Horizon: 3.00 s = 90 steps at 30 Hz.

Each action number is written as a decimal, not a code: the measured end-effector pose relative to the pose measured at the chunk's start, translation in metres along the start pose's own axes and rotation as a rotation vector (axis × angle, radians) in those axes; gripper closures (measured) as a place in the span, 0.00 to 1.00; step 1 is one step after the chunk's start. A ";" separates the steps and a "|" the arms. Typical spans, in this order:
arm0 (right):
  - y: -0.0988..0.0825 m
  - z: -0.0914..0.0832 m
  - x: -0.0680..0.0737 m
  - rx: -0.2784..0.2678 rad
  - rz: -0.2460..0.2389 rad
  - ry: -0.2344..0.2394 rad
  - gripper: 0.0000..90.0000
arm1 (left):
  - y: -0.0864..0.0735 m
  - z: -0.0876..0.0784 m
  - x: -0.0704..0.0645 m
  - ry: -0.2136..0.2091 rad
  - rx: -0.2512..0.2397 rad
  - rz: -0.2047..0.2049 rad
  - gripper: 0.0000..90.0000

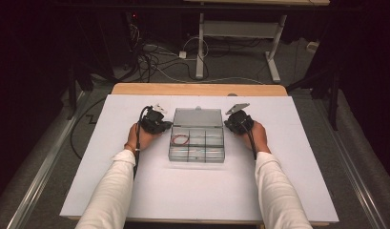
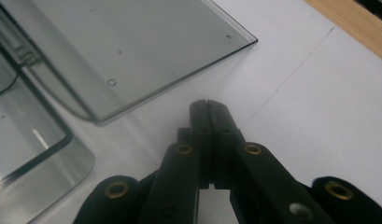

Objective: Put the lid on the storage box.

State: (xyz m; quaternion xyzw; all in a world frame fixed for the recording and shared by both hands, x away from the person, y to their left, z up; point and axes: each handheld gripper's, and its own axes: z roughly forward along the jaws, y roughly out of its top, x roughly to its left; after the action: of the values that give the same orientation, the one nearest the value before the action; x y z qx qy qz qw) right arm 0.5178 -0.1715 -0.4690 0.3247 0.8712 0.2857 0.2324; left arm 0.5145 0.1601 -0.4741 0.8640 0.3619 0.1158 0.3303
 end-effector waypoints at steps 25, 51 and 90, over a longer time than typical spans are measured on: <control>0.012 0.002 0.004 -0.066 0.106 -0.021 1.00 | 0.008 0.009 -0.007 0.017 -0.045 -0.051 0.97; 0.028 -0.028 0.002 -0.225 0.094 -0.068 1.00 | 0.030 -0.014 -0.013 0.125 -0.110 0.037 0.97; 0.052 -0.070 0.013 -0.319 0.062 -0.158 1.00 | 0.050 -0.063 -0.024 0.167 -0.237 0.076 0.97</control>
State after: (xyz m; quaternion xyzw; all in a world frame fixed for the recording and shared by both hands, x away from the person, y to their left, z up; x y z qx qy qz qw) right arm 0.4898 -0.1541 -0.3876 0.3318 0.7834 0.4009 0.3397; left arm 0.4972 0.1478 -0.3931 0.8195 0.3389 0.2417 0.3939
